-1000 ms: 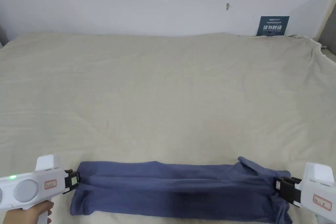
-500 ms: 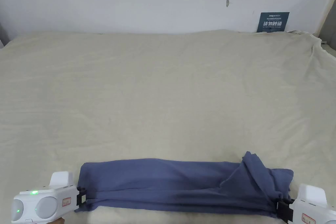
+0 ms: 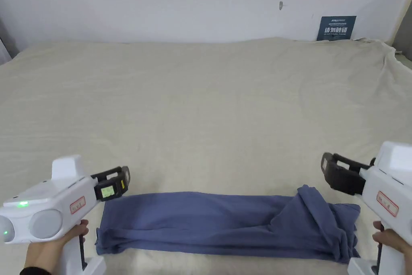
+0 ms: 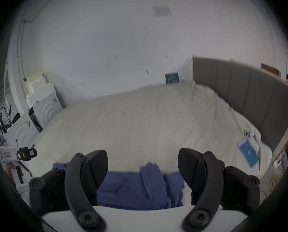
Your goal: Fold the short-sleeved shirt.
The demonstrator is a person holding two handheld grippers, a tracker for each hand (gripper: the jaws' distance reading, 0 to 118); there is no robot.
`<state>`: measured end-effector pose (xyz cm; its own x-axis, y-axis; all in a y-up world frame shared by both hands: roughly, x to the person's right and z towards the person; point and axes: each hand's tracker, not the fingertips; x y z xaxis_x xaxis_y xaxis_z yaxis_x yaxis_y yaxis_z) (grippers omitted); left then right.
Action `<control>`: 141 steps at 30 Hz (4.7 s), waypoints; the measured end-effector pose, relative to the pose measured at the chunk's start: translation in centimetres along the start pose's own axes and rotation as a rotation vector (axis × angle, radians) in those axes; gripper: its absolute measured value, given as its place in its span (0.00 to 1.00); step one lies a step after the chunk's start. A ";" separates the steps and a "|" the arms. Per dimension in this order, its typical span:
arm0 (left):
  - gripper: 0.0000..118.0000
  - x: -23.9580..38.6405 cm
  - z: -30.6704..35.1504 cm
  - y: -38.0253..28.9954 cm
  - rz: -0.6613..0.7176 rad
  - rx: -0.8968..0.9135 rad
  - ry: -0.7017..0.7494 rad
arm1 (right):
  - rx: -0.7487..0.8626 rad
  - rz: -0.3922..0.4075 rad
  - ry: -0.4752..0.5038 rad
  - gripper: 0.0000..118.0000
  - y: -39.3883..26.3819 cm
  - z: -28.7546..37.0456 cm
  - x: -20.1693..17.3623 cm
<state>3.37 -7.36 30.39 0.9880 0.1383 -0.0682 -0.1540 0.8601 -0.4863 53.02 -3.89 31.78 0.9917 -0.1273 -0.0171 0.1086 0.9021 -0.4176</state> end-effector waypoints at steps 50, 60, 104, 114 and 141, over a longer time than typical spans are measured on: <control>0.65 -13.2 -10.1 -6.2 0.428 -0.527 -0.237 | 0.024 0.136 -0.105 0.00 -1.6 -3.3 -4.9; 0.64 -12.3 -12.8 -7.3 0.342 -0.549 -0.309 | -0.006 0.132 -0.123 0.00 -2.1 -3.5 -4.5; 0.04 3.5 -5.9 2.0 0.052 -0.506 -0.223 | 0.054 0.037 -0.089 0.00 -1.2 -1.0 -0.3; 0.04 14.6 -12.1 -1.8 -0.023 -0.614 -0.328 | 0.061 0.021 -0.109 0.00 -1.5 0.4 1.8; 0.79 10.9 -7.1 0.5 -0.085 -0.256 -0.164 | 0.071 0.019 -0.112 0.00 -1.2 0.9 2.4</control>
<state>14.12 -8.92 23.19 0.9795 0.1664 0.1135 -0.0431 0.7235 -0.6890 55.37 -4.89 33.02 0.9946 -0.0667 0.0793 0.0906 0.9312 -0.3530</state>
